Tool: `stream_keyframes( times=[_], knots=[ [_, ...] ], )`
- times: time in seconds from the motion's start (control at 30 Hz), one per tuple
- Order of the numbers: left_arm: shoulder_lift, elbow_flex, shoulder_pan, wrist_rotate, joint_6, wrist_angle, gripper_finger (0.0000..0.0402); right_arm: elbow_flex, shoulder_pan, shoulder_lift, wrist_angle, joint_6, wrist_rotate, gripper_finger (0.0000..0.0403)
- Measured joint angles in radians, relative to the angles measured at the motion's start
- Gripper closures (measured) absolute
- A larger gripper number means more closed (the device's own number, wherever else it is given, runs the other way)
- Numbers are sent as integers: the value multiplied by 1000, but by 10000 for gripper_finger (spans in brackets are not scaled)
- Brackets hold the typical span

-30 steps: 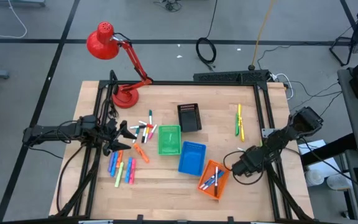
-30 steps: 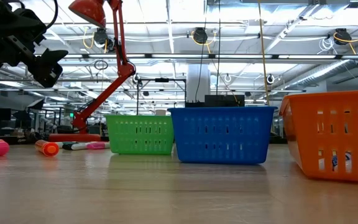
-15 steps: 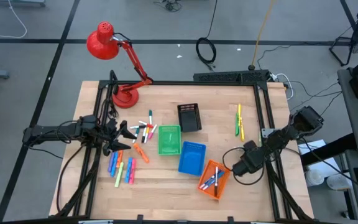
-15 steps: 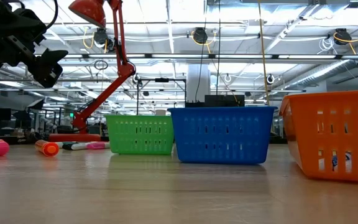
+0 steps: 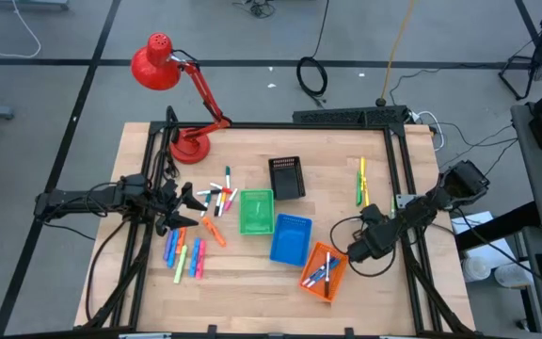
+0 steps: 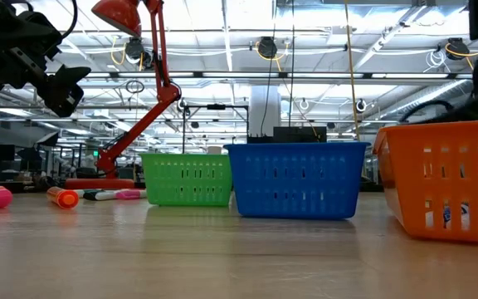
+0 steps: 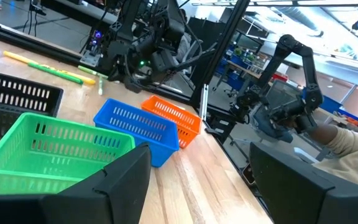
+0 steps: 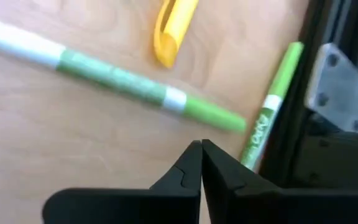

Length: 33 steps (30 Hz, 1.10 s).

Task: Pick & Place Markers
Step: Put the right green marker pen into the orange basket

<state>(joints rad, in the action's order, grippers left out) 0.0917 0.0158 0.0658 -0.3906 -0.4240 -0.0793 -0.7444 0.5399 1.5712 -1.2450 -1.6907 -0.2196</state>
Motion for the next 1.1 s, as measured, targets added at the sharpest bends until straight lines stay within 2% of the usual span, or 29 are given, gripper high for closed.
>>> stream_keyframes(
  times=[0.1, 0.2, 0.37, 0.57, 0.73, 0.93, 1.03, 1.1],
  knots=[
    [0, 0, 0, 0, 0, 0, 128, -38, -17, -2, -126, 6, 34, 403],
    [0, 1, 0, 0, 0, -2, 128, -39, -45, 0, -197, 16, 115, 403],
    [4, 1, 0, -1, -2, -1, 128, 13, -68, 0, -126, 24, 142, 403],
    [6, 1, 0, -1, -1, -1, 128, 8, -108, 12, -119, 39, 148, 403],
    [6, 1, 0, 0, -1, -1, 128, 1, -135, 11, -82, 86, 204, 403],
    [6, 1, 0, 0, -1, 0, 128, -46, -135, 5, -33, 180, 359, 403],
    [6, 1, 0, 0, 0, 0, 128, -65, -134, 5, 72, 200, 444, 403],
    [6, 1, 0, 0, -1, -1, 128, -62, -132, 4, 161, 239, 461, 403]
  ],
)
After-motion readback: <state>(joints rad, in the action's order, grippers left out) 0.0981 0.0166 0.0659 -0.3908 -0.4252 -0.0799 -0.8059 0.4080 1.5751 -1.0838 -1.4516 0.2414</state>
